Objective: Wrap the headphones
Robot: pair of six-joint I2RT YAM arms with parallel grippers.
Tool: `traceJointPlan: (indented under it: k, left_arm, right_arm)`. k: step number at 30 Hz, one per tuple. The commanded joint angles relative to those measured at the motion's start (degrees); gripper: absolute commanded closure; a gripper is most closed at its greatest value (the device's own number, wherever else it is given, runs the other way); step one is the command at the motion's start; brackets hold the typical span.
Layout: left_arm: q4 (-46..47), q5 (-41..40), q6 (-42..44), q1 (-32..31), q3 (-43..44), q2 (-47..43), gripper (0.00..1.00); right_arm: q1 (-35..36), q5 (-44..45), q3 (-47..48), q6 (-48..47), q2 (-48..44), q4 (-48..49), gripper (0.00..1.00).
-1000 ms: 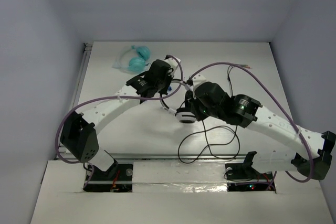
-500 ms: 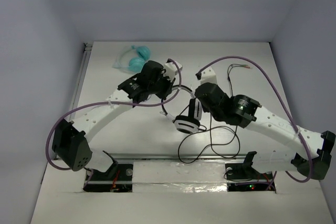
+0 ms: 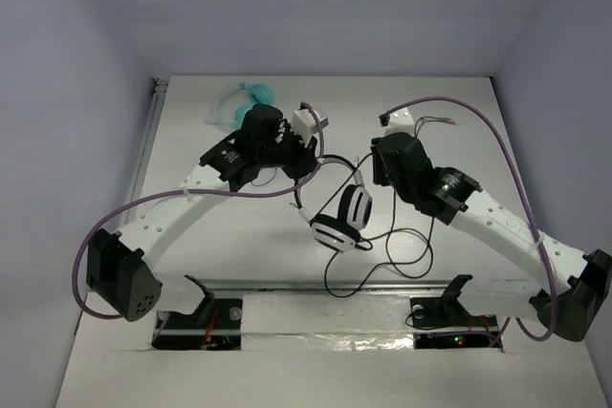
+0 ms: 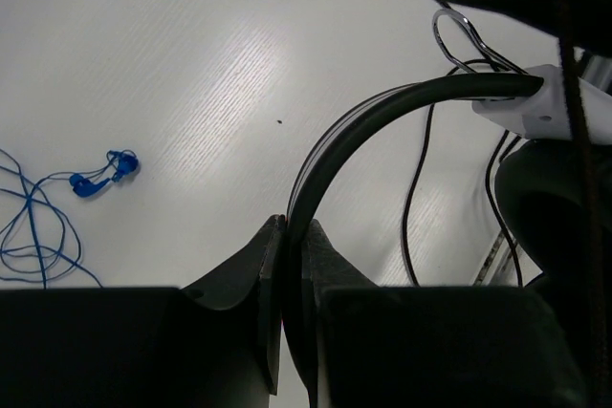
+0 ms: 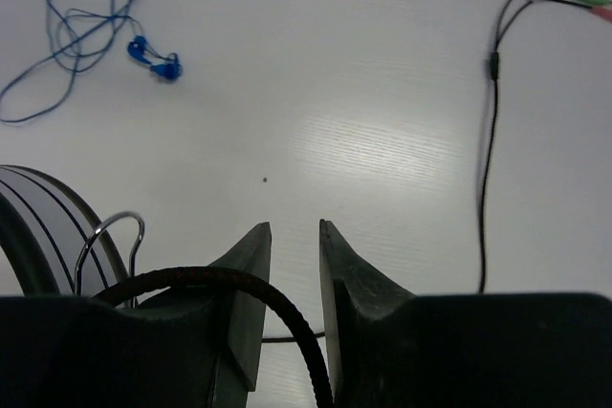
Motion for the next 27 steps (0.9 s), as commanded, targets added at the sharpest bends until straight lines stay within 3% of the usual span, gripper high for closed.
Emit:
traceJointPlan:
  k: [1, 5, 12, 14, 17, 27]
  left_arm:
    - [4.29, 9.97, -2.36, 2.09, 0.88, -3.42, 1.0]
    - [6.49, 12.27, -6.57, 5.08, 1.84, -4.65, 1.0]
    - [7.64, 5.52, -13.61, 7.29, 6.93, -6.15, 1.0]
    - [8.51, 5.85, -15.19, 7.99, 8.34, -5.89, 1.0]
    - [9.22, 5.86, -18.88, 8.52, 11.94, -4.84, 1.0]
    - [7.55, 2.6, -27.5, 9.57, 25.4, -1.06, 1.0]
  right_arm:
    - [-1.46, -7.75, -2.25, 1.17, -1.59, 10.01, 0.67]
    - [-4.09, -19.07, -8.57, 4.51, -5.19, 19.32, 0.66]
    - [-5.42, -26.82, -22.79, 8.91, -11.42, 40.3, 0.66]
    - [-5.94, -28.76, -25.27, 9.79, -11.78, 44.2, 0.61]
    - [-5.94, -31.93, -29.67, 10.05, -11.35, 52.81, 0.55]
    - [-5.94, -42.38, -39.17, 14.19, -3.18, 73.22, 0.52]
